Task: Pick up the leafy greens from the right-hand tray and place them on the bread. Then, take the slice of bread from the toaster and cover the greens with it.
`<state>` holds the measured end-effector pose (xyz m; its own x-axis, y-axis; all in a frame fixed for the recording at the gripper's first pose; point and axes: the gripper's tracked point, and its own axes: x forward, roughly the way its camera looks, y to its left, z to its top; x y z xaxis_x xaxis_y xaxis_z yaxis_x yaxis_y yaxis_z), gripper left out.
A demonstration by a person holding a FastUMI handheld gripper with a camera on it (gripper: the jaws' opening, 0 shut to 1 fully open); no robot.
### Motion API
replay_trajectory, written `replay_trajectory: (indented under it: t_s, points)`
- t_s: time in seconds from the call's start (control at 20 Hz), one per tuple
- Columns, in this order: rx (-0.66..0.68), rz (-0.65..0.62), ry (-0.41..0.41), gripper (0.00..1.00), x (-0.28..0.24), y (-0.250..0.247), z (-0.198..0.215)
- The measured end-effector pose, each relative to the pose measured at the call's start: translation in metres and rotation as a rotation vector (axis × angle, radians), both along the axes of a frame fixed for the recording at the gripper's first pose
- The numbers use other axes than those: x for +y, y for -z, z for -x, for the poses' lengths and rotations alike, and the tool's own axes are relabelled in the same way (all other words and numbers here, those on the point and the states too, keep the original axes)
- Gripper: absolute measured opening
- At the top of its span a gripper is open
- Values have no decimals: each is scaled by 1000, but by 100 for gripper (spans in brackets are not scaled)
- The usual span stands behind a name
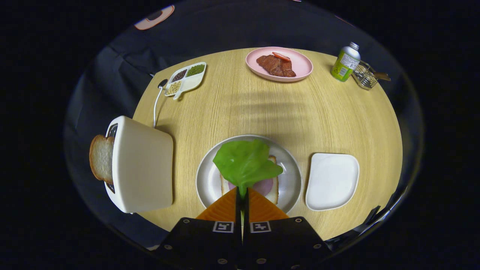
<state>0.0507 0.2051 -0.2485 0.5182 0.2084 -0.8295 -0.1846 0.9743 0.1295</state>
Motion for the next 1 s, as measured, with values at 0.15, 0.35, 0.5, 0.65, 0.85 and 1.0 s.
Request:
replay_trajectory:
  t_s: [0.15,0.35,0.5,0.65,0.85,1.0]
  points:
    - [14,15,6,2,2,12,-4]
    - [28,16,12,5,3,23,-4]
    - [19,31,14,14,0,24,-6]
    - [7,36,21,31,-3,22,-8]
    - [-3,58,27,61,-7,23,-9]
    - [-8,57,37,80,-9,21,-9]
